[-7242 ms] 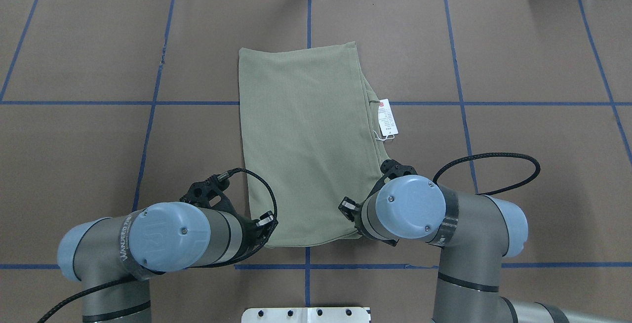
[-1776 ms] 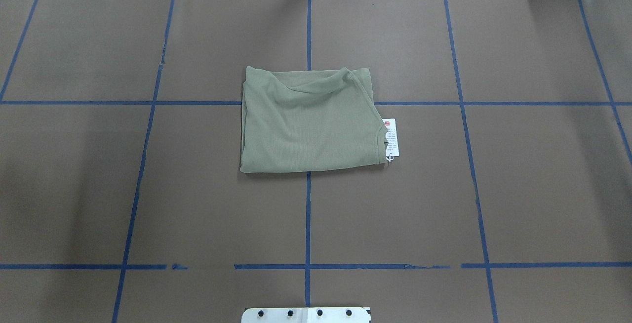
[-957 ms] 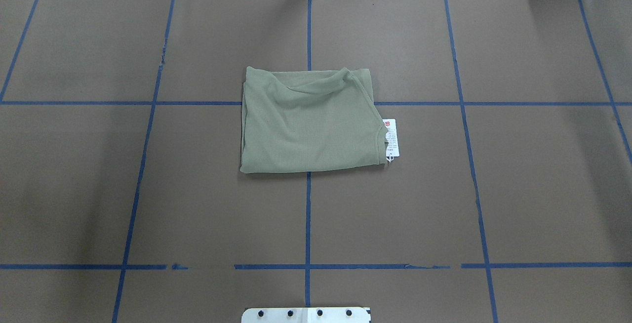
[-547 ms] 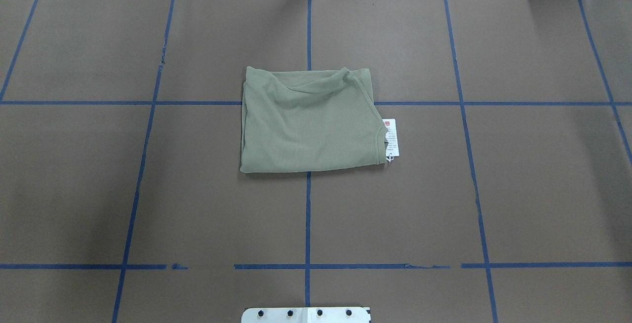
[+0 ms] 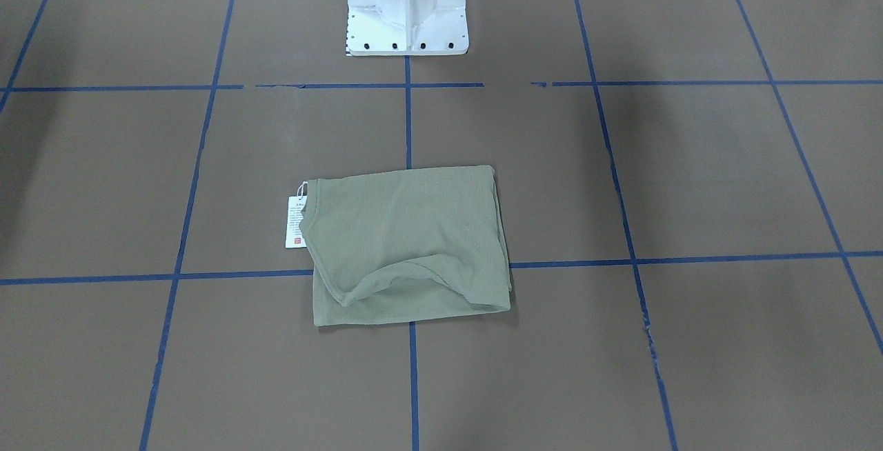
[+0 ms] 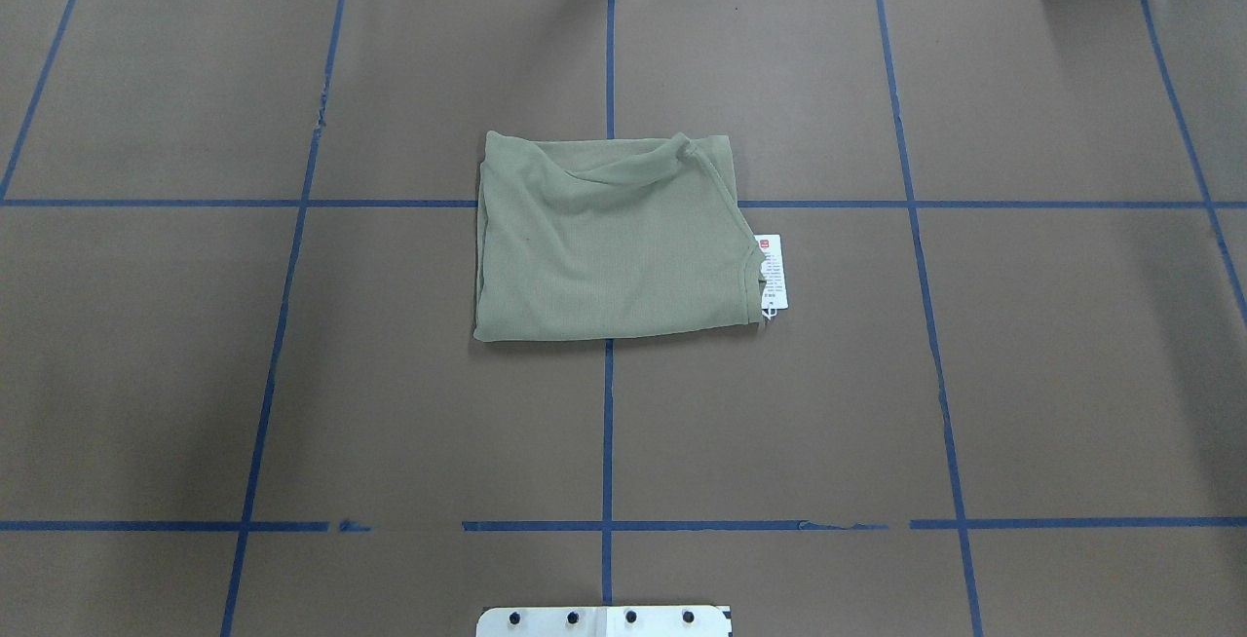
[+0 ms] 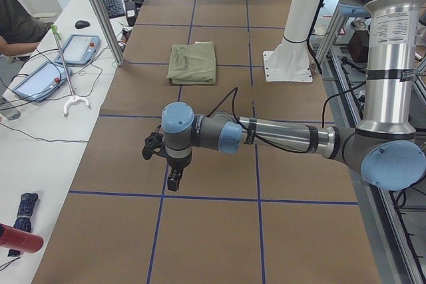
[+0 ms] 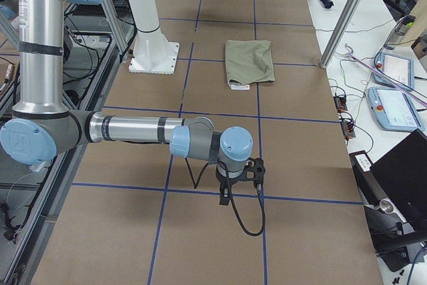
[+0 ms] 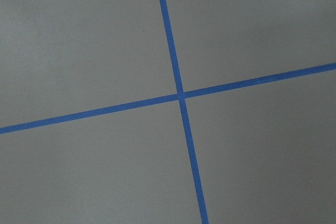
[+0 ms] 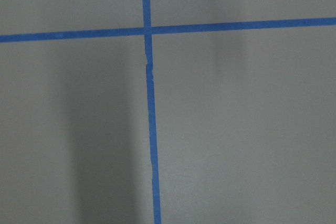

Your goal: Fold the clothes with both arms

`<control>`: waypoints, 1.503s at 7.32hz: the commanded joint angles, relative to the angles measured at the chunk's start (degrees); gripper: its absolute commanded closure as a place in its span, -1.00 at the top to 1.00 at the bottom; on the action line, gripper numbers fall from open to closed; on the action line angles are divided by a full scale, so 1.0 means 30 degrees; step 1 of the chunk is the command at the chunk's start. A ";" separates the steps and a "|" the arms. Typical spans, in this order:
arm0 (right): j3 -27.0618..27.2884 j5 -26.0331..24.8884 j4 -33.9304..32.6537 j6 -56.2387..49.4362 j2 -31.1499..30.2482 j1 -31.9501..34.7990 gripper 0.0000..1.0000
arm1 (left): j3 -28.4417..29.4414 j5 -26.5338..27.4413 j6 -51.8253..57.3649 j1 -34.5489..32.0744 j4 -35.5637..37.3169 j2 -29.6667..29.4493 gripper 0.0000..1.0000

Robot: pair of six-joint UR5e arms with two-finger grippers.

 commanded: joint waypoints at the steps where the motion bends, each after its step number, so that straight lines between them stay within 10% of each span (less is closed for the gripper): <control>1: -0.0009 0.0020 0.1771 0.0865 -0.0046 0.0006 1.00 | -0.0149 0.0039 -0.0029 0.0000 0.0002 0.0002 1.00; 11: -0.0218 0.0049 0.2606 0.0866 0.0012 -0.0082 1.00 | -0.0120 0.0069 0.0000 0.0000 0.0002 0.0031 1.00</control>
